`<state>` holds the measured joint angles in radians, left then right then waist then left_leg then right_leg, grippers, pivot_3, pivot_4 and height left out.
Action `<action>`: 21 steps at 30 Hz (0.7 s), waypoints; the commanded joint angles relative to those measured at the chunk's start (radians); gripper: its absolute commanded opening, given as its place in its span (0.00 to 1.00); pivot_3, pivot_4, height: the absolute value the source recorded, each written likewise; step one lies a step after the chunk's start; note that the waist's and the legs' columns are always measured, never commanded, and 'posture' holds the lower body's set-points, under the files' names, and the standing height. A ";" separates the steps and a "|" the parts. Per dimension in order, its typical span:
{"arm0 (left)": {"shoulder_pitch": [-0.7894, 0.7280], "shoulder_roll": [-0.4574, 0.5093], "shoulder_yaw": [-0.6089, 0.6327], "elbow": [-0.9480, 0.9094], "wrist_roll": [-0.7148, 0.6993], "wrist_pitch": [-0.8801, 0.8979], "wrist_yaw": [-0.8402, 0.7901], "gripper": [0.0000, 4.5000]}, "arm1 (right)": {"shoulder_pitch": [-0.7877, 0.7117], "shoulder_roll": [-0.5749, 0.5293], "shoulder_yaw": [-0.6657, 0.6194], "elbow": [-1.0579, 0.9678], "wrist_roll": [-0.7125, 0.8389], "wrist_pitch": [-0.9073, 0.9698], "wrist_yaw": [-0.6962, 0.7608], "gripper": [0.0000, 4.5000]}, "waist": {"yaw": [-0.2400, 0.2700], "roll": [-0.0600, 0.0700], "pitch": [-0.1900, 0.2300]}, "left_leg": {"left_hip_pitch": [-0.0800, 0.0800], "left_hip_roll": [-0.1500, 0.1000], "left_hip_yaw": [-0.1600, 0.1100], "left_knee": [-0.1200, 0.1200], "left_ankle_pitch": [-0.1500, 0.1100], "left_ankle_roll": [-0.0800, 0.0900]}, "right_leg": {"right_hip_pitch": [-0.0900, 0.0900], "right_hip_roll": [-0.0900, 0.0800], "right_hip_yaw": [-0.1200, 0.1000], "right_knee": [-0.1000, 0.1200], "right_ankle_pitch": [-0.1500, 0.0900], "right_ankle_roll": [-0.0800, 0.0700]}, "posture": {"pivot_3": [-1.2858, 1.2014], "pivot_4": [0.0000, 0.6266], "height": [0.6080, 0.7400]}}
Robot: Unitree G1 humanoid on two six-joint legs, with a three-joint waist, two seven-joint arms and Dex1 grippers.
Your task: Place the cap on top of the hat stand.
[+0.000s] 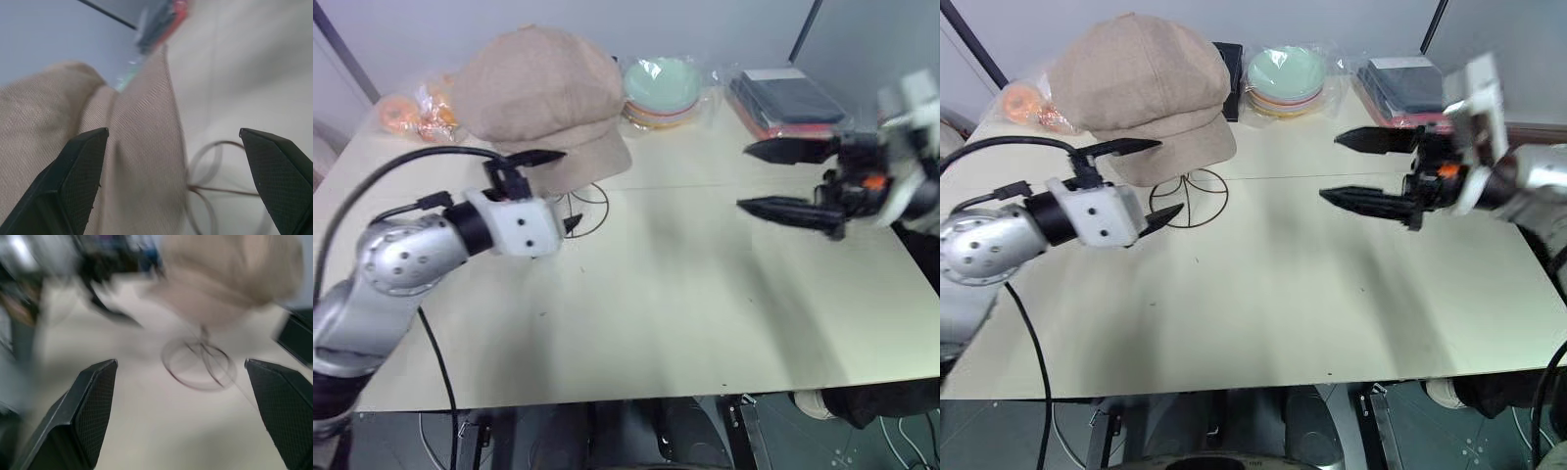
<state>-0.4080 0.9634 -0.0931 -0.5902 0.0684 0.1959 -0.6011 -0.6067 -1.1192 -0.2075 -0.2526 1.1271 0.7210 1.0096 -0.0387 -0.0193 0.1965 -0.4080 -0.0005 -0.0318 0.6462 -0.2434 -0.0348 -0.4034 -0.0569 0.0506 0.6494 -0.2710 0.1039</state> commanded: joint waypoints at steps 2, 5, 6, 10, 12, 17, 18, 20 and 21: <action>-0.074 -0.077 -0.063 0.038 0.186 -0.044 0.068 1.00 | -0.031 -0.005 -0.050 -0.019 0.059 0.096 -0.005 0.95 | 0.004 0.000 0.000 | 0.000 0.000 0.000 0.000 0.000 0.000 | 0.000 0.000 0.000 0.000 0.000 0.000 | 0.52 0.24 1.00; -0.098 -0.142 -0.081 0.041 0.220 -0.031 0.068 1.00 | -0.039 0.015 -0.040 -0.017 0.022 0.109 -0.014 0.95 | 0.008 0.000 0.000 | -0.001 -0.001 0.001 0.001 0.000 0.000 | -0.001 0.000 0.000 0.000 0.000 0.000 | 0.52 0.24 1.00; -0.100 -0.156 -0.082 0.040 0.227 -0.030 0.063 1.00 | -0.042 0.021 -0.038 -0.017 0.012 0.110 -0.015 0.95 | 0.008 0.000 0.000 | -0.001 -0.001 0.001 0.001 0.000 0.000 | -0.001 0.000 0.000 -0.001 0.000 0.001 | 0.52 0.24 1.00; -0.079 -0.185 -0.066 0.033 0.232 -0.054 0.044 0.88 | -0.046 0.042 -0.033 -0.023 -0.021 0.115 -0.018 1.00 | 0.012 0.000 0.000 | -0.001 -0.001 0.001 0.001 0.000 0.000 | -0.002 0.000 0.000 0.000 0.001 0.001 | 0.52 0.24 1.00; -0.067 -0.192 -0.055 0.028 0.229 -0.060 0.037 0.72 | -0.046 0.049 -0.029 -0.025 -0.035 0.116 -0.015 1.00 | 0.018 0.000 0.000 | -0.001 0.000 0.001 0.001 0.000 0.000 | -0.002 0.000 0.000 0.000 0.001 0.002 | 0.52 0.24 1.00; -0.054 -0.202 -0.029 0.033 0.216 -0.080 0.028 0.14 | -0.054 0.063 -0.020 -0.020 -0.059 0.120 -0.007 1.00 | 0.027 0.000 0.000 | -0.001 0.000 0.001 0.001 0.000 0.000 | -0.002 0.000 0.000 0.000 0.001 0.002 | 0.52 0.24 1.00; -0.047 -0.207 -0.017 0.036 0.206 -0.087 0.030 0.02 | -0.056 0.066 -0.019 -0.018 -0.064 0.120 -0.004 1.00 | 0.027 0.000 0.000 | -0.001 0.000 0.001 0.001 0.000 0.000 | -0.002 0.000 0.000 0.000 0.001 0.002 | 0.52 0.24 1.00; -0.037 -0.218 0.013 0.049 0.186 -0.122 0.042 0.01 | -0.060 0.073 -0.016 -0.015 -0.075 0.121 0.000 1.00 | 0.027 0.000 0.000 | -0.001 0.000 0.001 0.002 0.000 0.000 | -0.001 -0.001 0.000 0.000 0.001 0.002 | 0.52 0.24 1.00; -0.035 -0.227 0.033 0.059 0.170 -0.156 0.054 0.01 | -0.062 0.076 -0.014 -0.014 -0.080 0.122 0.001 1.00 | 0.027 0.000 0.000 | -0.001 0.000 0.001 0.002 0.000 0.000 | -0.001 -0.001 0.000 0.000 0.001 0.002 | 0.52 0.24 1.00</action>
<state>-0.4499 0.7461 -0.0946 -0.5321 0.2700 0.0820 -0.5594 -0.6475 -1.0420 -0.2045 -0.2545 1.0552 0.8451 1.0034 -0.0117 -0.0190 0.1962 -0.4094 -0.0006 -0.0308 0.6478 -0.2436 -0.0344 -0.4045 -0.0580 0.0508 0.6493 -0.2702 0.1055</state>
